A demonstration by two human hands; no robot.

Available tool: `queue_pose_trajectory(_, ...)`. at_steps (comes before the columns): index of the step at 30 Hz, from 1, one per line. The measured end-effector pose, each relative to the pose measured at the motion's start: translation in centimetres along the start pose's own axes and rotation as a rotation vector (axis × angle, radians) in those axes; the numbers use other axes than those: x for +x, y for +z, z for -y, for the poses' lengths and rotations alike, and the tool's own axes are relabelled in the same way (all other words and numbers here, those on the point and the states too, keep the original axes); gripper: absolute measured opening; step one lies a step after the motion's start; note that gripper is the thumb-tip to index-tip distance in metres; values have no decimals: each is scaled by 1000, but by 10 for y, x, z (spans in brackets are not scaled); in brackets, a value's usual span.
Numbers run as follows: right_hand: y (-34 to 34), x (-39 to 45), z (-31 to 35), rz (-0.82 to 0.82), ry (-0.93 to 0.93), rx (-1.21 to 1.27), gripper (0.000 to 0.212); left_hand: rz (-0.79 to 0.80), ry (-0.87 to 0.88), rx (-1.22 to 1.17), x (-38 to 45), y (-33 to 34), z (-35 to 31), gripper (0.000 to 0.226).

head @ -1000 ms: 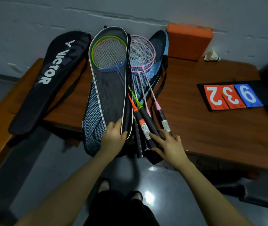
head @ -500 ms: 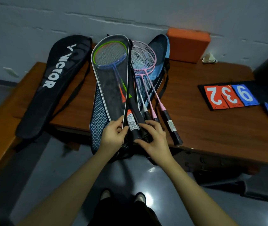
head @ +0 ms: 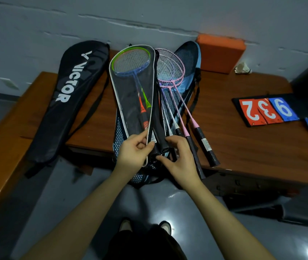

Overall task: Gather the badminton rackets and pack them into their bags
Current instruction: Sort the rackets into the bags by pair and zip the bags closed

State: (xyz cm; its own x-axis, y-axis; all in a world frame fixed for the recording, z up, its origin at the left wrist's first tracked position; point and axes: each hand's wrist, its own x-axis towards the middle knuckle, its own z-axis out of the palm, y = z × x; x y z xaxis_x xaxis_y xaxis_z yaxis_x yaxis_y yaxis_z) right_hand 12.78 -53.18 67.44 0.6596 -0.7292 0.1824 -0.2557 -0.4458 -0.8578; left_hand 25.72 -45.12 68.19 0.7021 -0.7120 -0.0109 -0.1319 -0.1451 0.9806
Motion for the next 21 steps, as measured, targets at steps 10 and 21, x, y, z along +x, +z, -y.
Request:
queue_pose_trajectory(10,25,2,16,-142,145,13,41,-37,-103,-153,2,-17,-11,37)
queue_pose_trajectory(21,3,7,20,14,260,550,26,-15,-146,-299,2,-34,-23,34)
